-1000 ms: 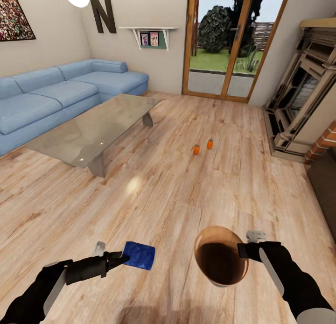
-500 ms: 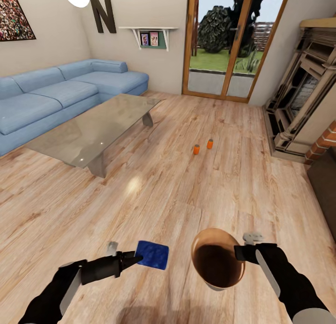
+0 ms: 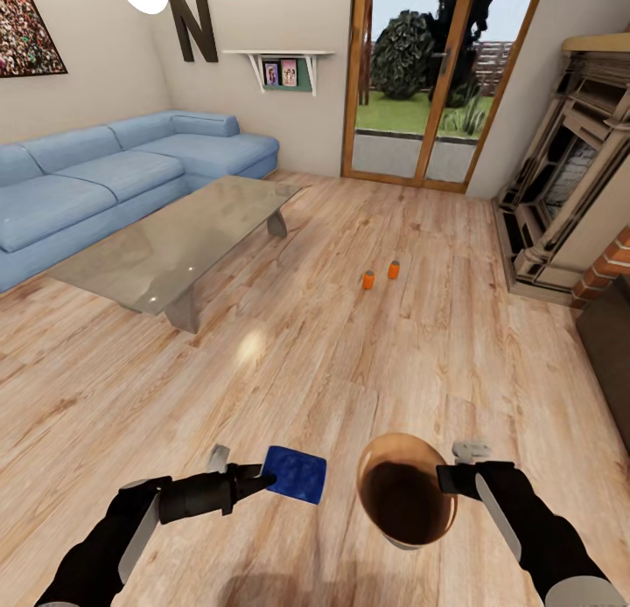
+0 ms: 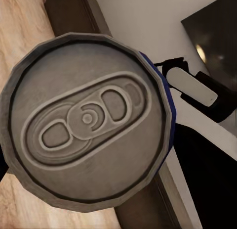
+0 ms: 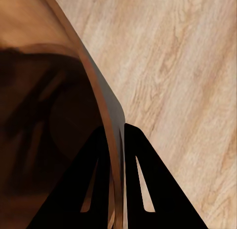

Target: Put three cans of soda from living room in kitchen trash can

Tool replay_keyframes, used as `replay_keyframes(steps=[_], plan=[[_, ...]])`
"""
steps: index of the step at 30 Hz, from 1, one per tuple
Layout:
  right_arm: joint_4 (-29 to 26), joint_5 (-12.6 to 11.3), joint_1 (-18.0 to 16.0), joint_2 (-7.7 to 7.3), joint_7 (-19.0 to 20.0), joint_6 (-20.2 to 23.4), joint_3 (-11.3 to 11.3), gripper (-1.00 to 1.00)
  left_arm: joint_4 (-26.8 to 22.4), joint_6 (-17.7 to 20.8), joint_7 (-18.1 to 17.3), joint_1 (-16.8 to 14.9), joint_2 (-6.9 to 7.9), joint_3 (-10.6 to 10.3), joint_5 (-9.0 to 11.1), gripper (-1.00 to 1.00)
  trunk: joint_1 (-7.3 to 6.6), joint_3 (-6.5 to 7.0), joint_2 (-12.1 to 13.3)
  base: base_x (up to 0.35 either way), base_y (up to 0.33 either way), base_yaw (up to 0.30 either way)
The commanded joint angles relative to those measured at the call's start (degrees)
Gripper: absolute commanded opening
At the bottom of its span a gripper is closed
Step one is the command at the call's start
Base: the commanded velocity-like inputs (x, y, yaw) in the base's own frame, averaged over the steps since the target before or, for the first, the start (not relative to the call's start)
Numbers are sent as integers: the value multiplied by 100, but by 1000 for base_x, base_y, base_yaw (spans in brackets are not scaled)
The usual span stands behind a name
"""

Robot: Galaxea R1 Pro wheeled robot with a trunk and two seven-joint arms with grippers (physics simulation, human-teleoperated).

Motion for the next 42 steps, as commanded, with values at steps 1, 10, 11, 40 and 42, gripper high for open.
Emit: replay_keyframes(steps=[1,10,11,40,42], plan=[[69,-88,-33,1,40,-31,-1,-100,-4,5,-3,0,-2,-3,2,-100,0,0,0,0,0,0],[301,-88,-113,1,40,-92,1,-100,-11,49,-421,0,-181,-11,-1,-100,0,0,0,0,0,0],[314,-88,-116,1,40,-94,1,-100,-7,53,-452,0,-266,-9,-1,-100,0,0,0,0,0,0],[1326,-85,-460,57,40,-461,1,-100,10,58,-487,0,-892,-382,-1,-100,0,0,0,0,0,0],[1345,-84,-470,68,40,-463,1,-100,16,58,-484,0,-959,-386,-1,-100,0,0,0,0,0,0]])
